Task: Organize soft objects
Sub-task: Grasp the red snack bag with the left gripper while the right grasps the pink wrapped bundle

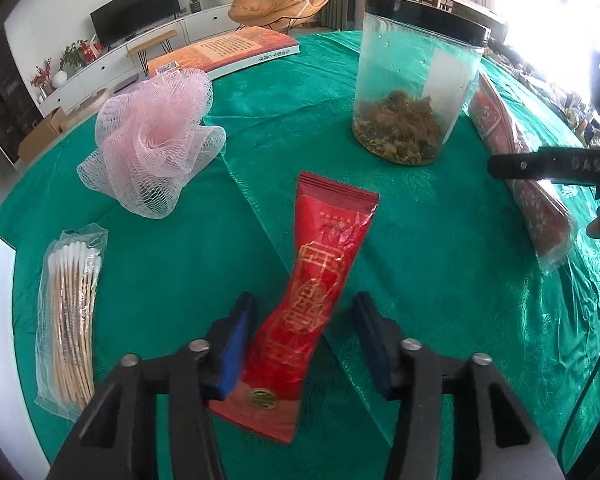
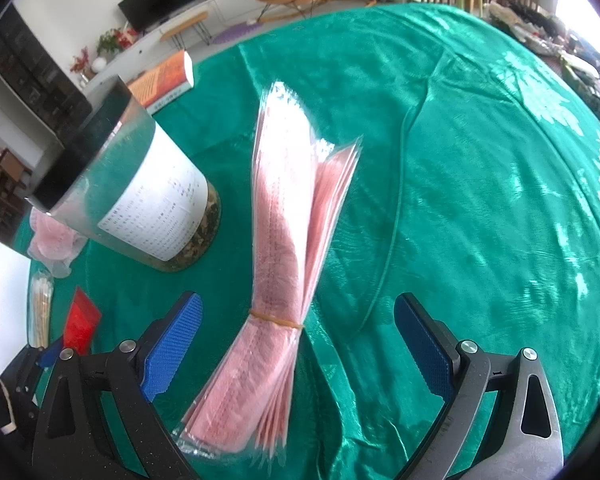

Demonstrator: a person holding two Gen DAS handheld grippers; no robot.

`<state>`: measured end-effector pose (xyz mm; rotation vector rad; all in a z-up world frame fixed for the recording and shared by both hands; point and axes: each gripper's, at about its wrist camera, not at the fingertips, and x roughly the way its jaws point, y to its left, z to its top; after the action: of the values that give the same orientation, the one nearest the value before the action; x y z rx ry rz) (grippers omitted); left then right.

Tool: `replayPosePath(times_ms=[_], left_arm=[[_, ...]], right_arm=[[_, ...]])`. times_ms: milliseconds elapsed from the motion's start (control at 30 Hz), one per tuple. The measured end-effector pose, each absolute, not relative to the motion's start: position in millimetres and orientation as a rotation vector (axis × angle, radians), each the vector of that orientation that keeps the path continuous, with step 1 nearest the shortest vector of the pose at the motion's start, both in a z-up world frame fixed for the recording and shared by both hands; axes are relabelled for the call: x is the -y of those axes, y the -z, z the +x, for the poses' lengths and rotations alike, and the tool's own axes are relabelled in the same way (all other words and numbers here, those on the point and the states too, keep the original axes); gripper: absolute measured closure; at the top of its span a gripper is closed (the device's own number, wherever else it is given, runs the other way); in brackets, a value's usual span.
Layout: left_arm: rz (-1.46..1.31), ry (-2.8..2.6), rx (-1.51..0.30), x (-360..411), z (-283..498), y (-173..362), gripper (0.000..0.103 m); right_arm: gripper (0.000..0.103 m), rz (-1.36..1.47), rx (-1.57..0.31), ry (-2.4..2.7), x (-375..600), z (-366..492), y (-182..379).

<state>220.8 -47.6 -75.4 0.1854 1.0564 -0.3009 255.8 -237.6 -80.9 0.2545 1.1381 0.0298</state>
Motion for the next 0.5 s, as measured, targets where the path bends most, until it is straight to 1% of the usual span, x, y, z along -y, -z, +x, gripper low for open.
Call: replayPosePath(times_ms=[33, 67, 133, 233, 333, 433, 500], left_arm=[[0.176, 0.306, -1.059, 45.8, 219.9, 74.3, 0.076], [0.145, 0.322, -1.059, 41.1, 217.8, 72.2, 0.077], [0.037, 0.361, -1.061, 26.2, 210.3, 65.4, 0.078], [-0.133, 0.409, -1.043, -0.7, 189.0, 46.8, 0.079], [-0.258, 0.423, -1.003, -33.4, 159.7, 21.2, 0.079], [-0.339, 0.408, -0.953, -78.7, 125.4, -8.5, 0.079], [-0.331, 0.357, -0.906, -115.7, 98.1, -31.3, 0.079]], right_arm=[[0.022, 0.187, -1.125, -0.023, 232.5, 254.4, 78.4], [0.073, 0.149, -1.123, -0.028, 229.3, 250.3, 75.7], [0.074, 0.218, -1.093, -0.050, 235.9, 233.3, 65.2], [0.074, 0.229, -1.030, -0.059, 239.6, 197.3, 42.7], [0.074, 0.246, -1.006, -0.096, 231.2, 162.3, 22.0], [0.074, 0.255, -0.989, -0.184, 199.1, 141.4, -2.3], [0.074, 0.255, -0.966, -0.283, 161.6, 130.4, -23.0]])
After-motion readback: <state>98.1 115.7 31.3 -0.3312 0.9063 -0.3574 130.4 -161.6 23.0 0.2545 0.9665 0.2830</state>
